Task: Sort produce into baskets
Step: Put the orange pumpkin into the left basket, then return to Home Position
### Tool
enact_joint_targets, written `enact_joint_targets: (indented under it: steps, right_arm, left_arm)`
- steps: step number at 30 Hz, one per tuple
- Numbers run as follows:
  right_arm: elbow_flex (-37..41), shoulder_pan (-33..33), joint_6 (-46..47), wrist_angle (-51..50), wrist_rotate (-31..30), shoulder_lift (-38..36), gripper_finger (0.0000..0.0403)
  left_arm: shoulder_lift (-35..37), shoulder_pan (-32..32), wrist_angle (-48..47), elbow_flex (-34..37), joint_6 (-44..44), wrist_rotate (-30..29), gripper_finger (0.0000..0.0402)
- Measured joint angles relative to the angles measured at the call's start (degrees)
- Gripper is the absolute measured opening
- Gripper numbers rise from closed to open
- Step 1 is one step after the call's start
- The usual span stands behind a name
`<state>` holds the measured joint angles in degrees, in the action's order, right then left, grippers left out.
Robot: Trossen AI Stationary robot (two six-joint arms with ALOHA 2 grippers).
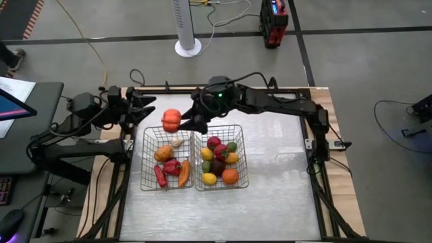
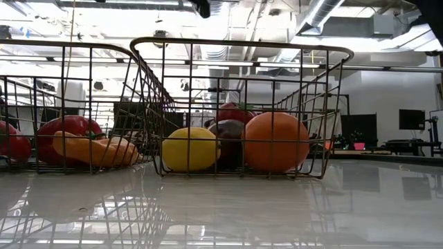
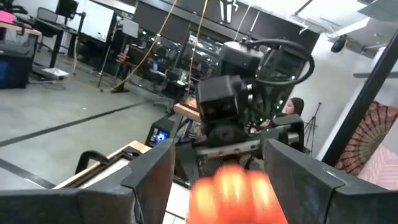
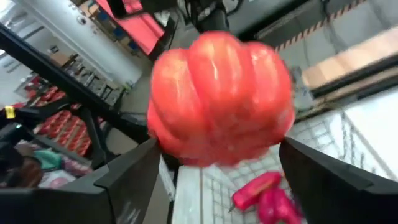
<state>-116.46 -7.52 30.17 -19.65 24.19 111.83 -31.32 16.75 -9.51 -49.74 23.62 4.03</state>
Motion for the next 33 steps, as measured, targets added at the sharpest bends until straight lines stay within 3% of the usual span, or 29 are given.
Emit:
enact_joint_targets:
  steps: [6,15,21,23,28,33]
  right_arm:
    - [-0.1,-0.1,0.9,-1.0,2.7,0.9,0.0396]
    - [0.0,-5.8,-0.6,-14.4,6.0,-2.4,0.0374]
    - [-0.1,-4.6,-9.2,-25.5,-13.4,-9.1,0.0350]
    - [-0.1,-4.2,-10.7,-27.9,-17.1,-10.6,0.0339]
    - [0.0,-4.8,-11.7,-28.6,-18.8,-12.2,0.0312]
    - [0.8,-5.1,-12.1,-30.7,-19.0,-12.3,0.0296]
  left_arm:
    - [0.0,0.0,-0.2,0.0,0.0,-0.1,0.0234]
    - [0.0,0.0,-5.9,0.0,1.5,0.0,0.0234]
    - [0.8,0.0,-10.2,0.0,3.1,0.2,0.0234]
    - [1.4,-0.3,-10.4,0.6,1.9,0.2,0.0234]
    - [4.8,-1.7,-3.5,6.0,-0.1,2.1,0.0234]
    - [9.9,-2.6,5.0,13.7,3.3,2.9,0.0234]
